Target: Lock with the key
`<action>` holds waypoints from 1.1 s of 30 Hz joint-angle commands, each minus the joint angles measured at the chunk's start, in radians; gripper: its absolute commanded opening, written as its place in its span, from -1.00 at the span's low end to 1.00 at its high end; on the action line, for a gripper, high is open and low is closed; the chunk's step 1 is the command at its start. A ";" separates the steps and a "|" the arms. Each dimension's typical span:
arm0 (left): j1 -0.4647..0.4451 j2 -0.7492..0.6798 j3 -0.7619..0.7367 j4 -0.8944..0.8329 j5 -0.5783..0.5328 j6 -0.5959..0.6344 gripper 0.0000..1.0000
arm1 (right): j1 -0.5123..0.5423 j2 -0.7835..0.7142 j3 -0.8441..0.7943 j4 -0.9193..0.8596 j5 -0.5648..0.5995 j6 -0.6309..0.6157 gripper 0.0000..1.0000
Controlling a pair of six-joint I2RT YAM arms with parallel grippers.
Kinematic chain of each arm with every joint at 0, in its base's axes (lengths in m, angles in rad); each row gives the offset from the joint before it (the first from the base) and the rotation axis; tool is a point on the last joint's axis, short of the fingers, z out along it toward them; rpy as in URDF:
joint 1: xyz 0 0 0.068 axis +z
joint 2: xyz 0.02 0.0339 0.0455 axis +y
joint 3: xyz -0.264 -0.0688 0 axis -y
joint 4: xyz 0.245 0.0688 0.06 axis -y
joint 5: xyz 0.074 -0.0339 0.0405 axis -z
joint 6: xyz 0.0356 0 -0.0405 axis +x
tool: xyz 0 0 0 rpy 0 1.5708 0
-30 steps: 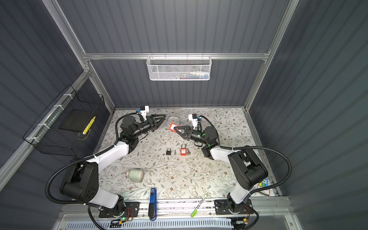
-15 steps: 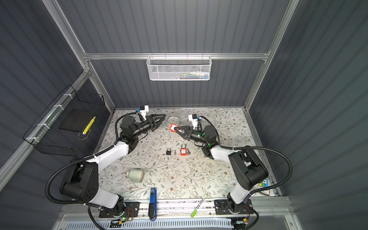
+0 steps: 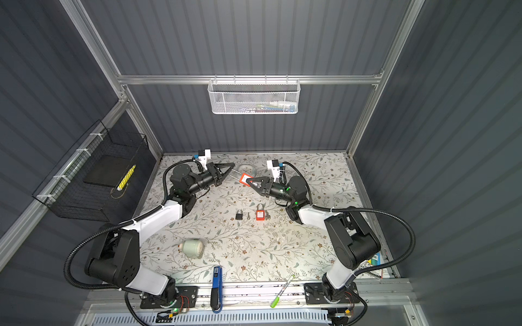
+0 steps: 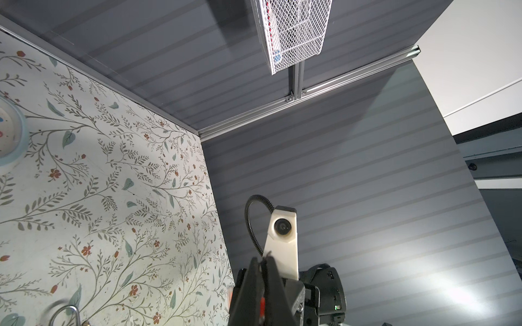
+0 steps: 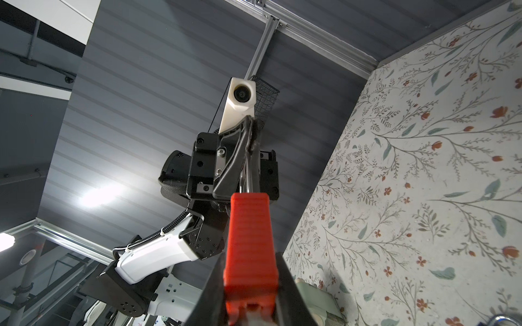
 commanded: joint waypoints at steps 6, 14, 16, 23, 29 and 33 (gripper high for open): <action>-0.010 0.001 -0.012 0.041 0.024 0.007 -1.00 | 0.001 0.030 0.056 0.028 -0.001 0.013 -1.00; -0.048 0.016 -0.014 0.051 0.032 0.021 -1.00 | 0.005 0.099 0.112 0.133 -0.026 0.114 -1.00; -0.049 0.013 -0.018 0.051 0.035 0.029 -1.00 | 0.005 0.111 0.123 0.162 -0.030 0.140 -1.00; -0.049 0.014 -0.010 0.065 0.064 0.045 -1.00 | 0.003 0.144 0.139 0.277 -0.046 0.238 -1.00; -0.049 0.009 -0.009 0.066 0.055 0.019 -1.00 | 0.003 0.052 0.098 0.022 -0.013 -0.002 -1.00; -0.048 0.013 -0.019 0.103 0.044 -0.019 -1.00 | 0.005 -0.010 0.090 -0.152 0.045 -0.174 -1.00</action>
